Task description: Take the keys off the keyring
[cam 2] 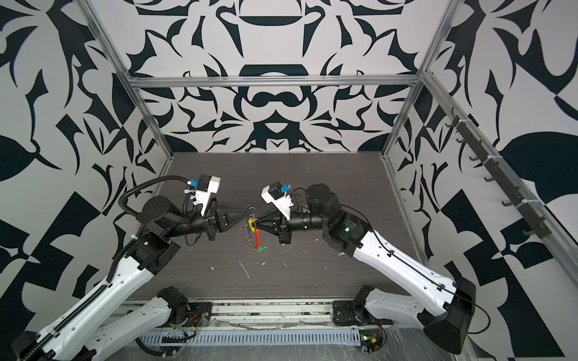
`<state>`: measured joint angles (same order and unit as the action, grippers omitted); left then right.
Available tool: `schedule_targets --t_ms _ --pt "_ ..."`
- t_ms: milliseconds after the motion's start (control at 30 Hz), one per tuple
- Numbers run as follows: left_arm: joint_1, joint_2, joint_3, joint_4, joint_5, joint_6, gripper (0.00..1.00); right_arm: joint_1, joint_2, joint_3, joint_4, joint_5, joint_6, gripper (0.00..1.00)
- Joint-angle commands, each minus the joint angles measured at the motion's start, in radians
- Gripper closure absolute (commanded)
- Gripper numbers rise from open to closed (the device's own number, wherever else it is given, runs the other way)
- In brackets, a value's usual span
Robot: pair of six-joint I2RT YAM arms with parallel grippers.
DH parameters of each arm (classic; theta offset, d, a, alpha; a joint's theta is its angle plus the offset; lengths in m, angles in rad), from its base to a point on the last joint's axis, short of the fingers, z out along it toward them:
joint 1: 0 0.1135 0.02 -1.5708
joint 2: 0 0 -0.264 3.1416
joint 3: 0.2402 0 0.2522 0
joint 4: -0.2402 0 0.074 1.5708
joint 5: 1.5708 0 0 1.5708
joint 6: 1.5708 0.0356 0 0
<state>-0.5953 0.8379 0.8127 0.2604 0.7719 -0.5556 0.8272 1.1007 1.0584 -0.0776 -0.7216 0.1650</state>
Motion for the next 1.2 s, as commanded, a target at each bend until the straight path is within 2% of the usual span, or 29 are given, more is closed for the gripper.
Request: schedule_targets --t_ms 0,133,167,267,400,500,600,733,833,1000,1167 --pt "0.000 -0.020 0.014 0.031 -0.030 0.030 1.00 0.019 -0.002 0.030 -0.034 0.002 -0.023 1.00" --pt "0.000 -0.020 0.026 0.010 -0.021 0.042 1.00 0.021 -0.003 0.036 -0.047 0.038 -0.027 1.00" --pt "0.000 -0.020 0.028 0.003 -0.017 0.044 1.00 0.022 -0.010 0.037 -0.054 0.051 -0.032 0.97" --pt "0.000 -0.026 0.030 -0.016 -0.009 0.046 1.00 0.022 -0.040 0.046 -0.083 0.091 -0.057 0.76" --pt "0.000 -0.036 0.026 -0.022 -0.005 0.047 1.00 0.022 -0.092 0.069 -0.132 0.163 -0.109 0.67" --pt "0.000 -0.036 0.024 -0.021 -0.004 0.044 1.00 0.020 -0.136 0.055 -0.073 0.197 -0.098 0.60" --pt "0.000 -0.036 0.018 -0.010 -0.006 0.042 1.00 0.008 -0.137 0.036 0.025 0.169 -0.039 0.59" --pt "0.000 -0.034 0.010 0.010 -0.009 0.034 1.00 -0.068 -0.063 0.026 0.238 -0.016 0.142 0.57" --pt "0.000 -0.036 0.006 0.013 -0.010 0.031 1.00 -0.089 -0.017 0.014 0.359 -0.079 0.257 0.57" --pt "0.000 -0.041 -0.002 0.018 -0.015 0.030 1.00 -0.091 0.018 0.003 0.431 -0.111 0.328 0.59" --pt "0.000 -0.048 -0.010 0.020 -0.031 0.033 1.00 -0.091 0.011 -0.017 0.426 -0.121 0.333 0.67"
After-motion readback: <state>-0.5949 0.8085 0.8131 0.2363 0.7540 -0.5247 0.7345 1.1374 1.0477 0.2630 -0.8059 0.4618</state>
